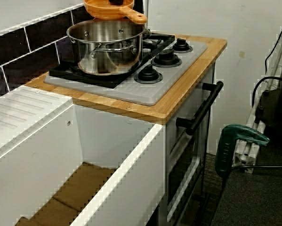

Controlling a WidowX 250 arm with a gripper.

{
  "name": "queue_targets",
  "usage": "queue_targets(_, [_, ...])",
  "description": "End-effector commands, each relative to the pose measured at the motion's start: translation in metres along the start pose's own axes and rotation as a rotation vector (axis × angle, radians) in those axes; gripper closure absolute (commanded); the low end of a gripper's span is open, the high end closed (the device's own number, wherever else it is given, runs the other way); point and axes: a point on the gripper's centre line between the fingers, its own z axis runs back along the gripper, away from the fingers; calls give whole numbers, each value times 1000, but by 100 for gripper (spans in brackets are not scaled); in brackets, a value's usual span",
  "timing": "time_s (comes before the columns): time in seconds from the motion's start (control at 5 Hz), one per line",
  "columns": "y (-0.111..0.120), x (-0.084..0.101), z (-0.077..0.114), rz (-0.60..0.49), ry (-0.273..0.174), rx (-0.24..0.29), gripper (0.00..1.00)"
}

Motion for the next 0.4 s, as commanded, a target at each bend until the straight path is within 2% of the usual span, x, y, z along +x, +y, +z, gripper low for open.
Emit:
queue_targets(0.0, [15,4,19,26,-50,-10,100])
queue_targets(0.2, [15,6,15,30,-52,1,100])
